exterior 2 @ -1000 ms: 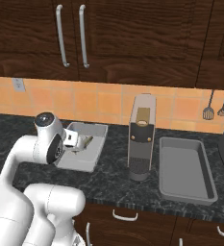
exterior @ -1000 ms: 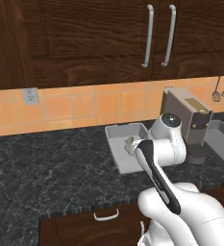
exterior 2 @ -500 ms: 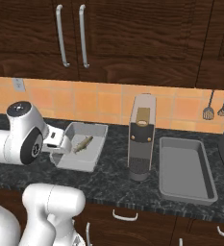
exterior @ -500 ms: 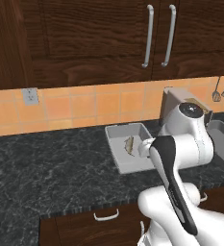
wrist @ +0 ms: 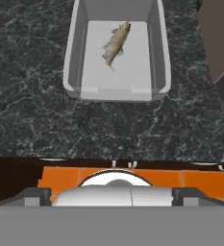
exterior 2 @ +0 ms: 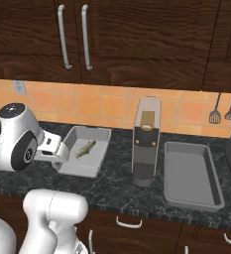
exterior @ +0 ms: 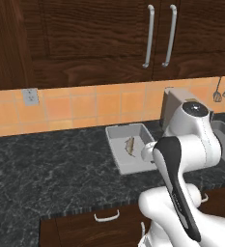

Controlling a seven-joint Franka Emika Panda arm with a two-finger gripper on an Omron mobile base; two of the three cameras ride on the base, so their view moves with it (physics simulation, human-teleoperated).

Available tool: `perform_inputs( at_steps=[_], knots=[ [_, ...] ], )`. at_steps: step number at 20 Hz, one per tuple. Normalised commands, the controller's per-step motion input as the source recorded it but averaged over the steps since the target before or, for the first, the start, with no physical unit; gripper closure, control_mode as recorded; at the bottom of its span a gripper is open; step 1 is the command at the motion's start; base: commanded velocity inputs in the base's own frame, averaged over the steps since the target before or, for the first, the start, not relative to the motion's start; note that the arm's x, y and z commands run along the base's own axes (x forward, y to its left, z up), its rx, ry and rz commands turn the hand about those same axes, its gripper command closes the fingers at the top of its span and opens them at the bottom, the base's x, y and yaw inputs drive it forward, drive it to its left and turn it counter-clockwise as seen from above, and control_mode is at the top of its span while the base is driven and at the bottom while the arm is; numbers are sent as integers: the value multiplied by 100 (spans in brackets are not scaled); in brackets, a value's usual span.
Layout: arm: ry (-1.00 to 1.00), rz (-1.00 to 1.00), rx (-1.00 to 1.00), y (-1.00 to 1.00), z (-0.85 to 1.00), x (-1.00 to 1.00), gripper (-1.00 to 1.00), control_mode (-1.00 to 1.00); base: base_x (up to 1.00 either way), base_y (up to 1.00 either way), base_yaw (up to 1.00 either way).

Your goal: Place one bell pepper and one fish in each tupperware on the nearby counter, to pack two identical lunches.

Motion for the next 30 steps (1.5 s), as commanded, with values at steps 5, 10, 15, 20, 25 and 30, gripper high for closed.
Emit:
perform_inputs(
  at_steps=[5,10,15,20,25,30],
  knots=[
    [0,0,0,0,0,0,-100,-100,0,0,0],
    [0,0,0,0,0,-4,-100,100,-52,-28,-16],
    [0,0,0,0,0,0,-100,100,-87,-54,-42],
    [0,0,0,0,0,0,-100,100,-23,-100,-39],
    [0,0,0,0,0,0,-100,100,0,-100,-54],
    [0,0,0,0,0,0,-100,100,2,-100,-38]
  ],
)
